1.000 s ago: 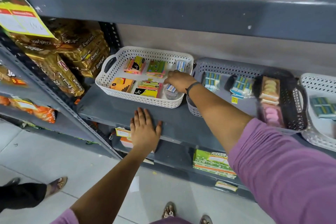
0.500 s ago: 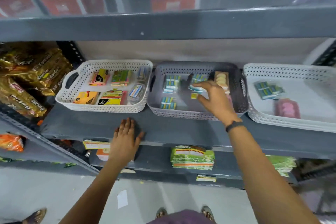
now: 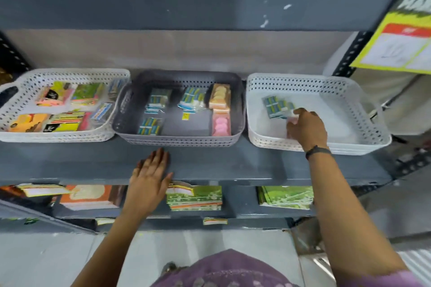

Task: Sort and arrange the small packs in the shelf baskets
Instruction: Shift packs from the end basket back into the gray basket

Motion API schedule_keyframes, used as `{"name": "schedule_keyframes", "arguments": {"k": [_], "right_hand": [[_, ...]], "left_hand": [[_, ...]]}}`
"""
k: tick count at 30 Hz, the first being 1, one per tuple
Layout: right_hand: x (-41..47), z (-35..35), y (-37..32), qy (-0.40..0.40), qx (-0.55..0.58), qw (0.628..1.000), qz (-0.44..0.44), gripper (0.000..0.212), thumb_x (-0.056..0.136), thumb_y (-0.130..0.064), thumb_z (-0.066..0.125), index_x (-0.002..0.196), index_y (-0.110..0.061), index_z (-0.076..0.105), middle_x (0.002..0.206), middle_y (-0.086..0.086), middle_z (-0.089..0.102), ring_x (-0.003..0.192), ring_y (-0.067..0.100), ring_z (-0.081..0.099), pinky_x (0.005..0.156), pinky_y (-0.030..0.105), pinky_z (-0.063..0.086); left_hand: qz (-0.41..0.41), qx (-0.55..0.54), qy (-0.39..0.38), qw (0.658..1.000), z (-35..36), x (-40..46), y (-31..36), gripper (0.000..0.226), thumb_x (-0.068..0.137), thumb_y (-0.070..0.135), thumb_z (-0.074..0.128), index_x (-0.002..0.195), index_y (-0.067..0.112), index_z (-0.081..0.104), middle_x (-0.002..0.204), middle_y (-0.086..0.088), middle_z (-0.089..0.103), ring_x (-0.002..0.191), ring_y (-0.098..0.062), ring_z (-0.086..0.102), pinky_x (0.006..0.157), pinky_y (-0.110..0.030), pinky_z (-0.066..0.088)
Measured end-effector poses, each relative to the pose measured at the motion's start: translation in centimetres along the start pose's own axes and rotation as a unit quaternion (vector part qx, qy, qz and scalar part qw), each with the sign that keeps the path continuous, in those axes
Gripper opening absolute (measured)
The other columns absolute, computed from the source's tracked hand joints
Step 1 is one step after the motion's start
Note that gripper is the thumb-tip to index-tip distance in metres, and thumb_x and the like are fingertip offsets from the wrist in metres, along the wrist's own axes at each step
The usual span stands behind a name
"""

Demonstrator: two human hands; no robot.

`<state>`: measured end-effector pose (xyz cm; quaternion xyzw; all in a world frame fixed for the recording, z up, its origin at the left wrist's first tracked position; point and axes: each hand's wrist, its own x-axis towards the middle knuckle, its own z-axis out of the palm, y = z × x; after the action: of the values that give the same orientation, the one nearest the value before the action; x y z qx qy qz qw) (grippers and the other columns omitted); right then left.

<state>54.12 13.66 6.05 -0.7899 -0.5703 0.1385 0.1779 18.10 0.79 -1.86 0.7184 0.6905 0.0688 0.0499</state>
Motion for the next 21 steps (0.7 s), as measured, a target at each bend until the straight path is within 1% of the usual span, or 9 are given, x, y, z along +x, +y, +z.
{"name": "schedule_keyframes", "arguments": {"k": [2,4,7,9,13,16,18,20,21], "right_hand": [[1.1,0.3,0.5,-0.066,-0.030,0.997,0.037,0.045,0.084,-0.028,0.058,0.120,-0.003,0.048,0.121,0.027,0.057,0.113,0.042,0.055,0.090,0.043,0.047],[1.7,0.6,0.2,-0.099,-0.052,0.993,0.044,0.055,0.079,-0.033,0.065,0.119,-0.003,0.042,0.118,0.024,0.060,0.111,0.041,0.057,0.086,0.041,0.047],[2.0,0.8,-0.6,-0.083,-0.089,0.991,0.050,0.057,0.076,-0.026,0.068,0.121,-0.005,0.040,0.114,0.020,0.063,0.105,0.038,0.060,0.075,0.037,0.046],[1.9,0.5,-1.1,-0.074,-0.080,0.992,0.062,0.058,0.073,-0.025,0.069,0.120,-0.005,0.043,0.113,0.019,0.063,0.103,0.037,0.061,0.073,0.036,0.044],[0.9,-2.2,-4.0,0.023,0.006,0.998,0.064,0.056,0.072,-0.035,0.071,0.117,-0.010,0.048,0.117,0.019,0.062,0.108,0.037,0.060,0.084,0.040,0.047],[-0.2,-3.2,-8.8,0.061,0.059,0.996,-0.012,0.054,0.069,-0.040,0.068,0.112,-0.010,0.054,0.116,0.018,0.063,0.106,0.034,0.062,0.084,0.040,0.051],[-1.1,-2.0,-12.3,0.031,0.080,0.993,-0.082,0.055,0.068,-0.043,0.068,0.111,-0.011,0.055,0.113,0.017,0.063,0.101,0.033,0.065,0.080,0.038,0.053],[-2.3,0.5,-14.7,-0.026,0.038,0.991,-0.125,0.058,0.069,-0.045,0.070,0.114,-0.014,0.053,0.118,0.014,0.059,0.096,0.031,0.065,0.079,0.037,0.054],[-2.8,1.9,-15.4,-0.046,0.002,0.989,-0.141,0.058,0.072,-0.040,0.071,0.119,-0.014,0.050,0.124,0.014,0.053,0.097,0.032,0.065,0.079,0.037,0.053]], "left_hand": [[-0.009,0.012,-0.004,1.000,0.2,0.1,0.1,0.075,0.092,0.055,0.002,0.138,0.011,0.043,0.145,-0.010,0.043,0.131,-0.028,0.043,0.105,-0.046,0.031],[-0.015,0.019,-0.004,1.000,0.3,0.0,0.2,0.074,0.092,0.054,0.003,0.138,0.012,0.043,0.145,-0.009,0.043,0.132,-0.027,0.042,0.105,-0.047,0.032],[-0.021,0.022,-0.004,1.000,0.3,0.0,0.4,0.074,0.092,0.054,0.002,0.138,0.013,0.043,0.146,-0.008,0.042,0.133,-0.026,0.041,0.105,-0.048,0.032],[-0.024,0.027,-0.004,0.999,0.4,0.0,0.3,0.073,0.092,0.053,0.001,0.138,0.013,0.042,0.146,-0.008,0.041,0.133,-0.026,0.041,0.106,-0.047,0.031],[-0.028,0.029,-0.003,0.999,0.5,0.0,0.1,0.071,0.093,0.052,0.002,0.140,0.014,0.039,0.148,-0.006,0.039,0.135,-0.024,0.039,0.108,-0.045,0.026],[-0.029,0.021,-0.001,0.999,0.5,-0.1,0.2,0.070,0.093,0.052,0.003,0.141,0.015,0.038,0.148,-0.006,0.038,0.135,-0.024,0.038,0.108,-0.046,0.027],[-0.027,0.022,-0.001,0.999,0.4,-0.1,0.3,0.070,0.093,0.051,0.003,0.140,0.014,0.039,0.148,-0.007,0.039,0.135,-0.024,0.039,0.108,-0.046,0.028],[-0.026,0.024,-0.005,0.999,0.3,-0.1,0.3,0.070,0.093,0.051,0.003,0.140,0.014,0.039,0.147,-0.007,0.040,0.134,-0.025,0.040,0.108,-0.043,0.024],[-0.025,0.027,-0.008,0.999,0.3,-0.1,0.2,0.070,0.093,0.051,0.003,0.140,0.014,0.039,0.147,-0.008,0.041,0.134,-0.025,0.040,0.108,-0.042,0.021]]}}
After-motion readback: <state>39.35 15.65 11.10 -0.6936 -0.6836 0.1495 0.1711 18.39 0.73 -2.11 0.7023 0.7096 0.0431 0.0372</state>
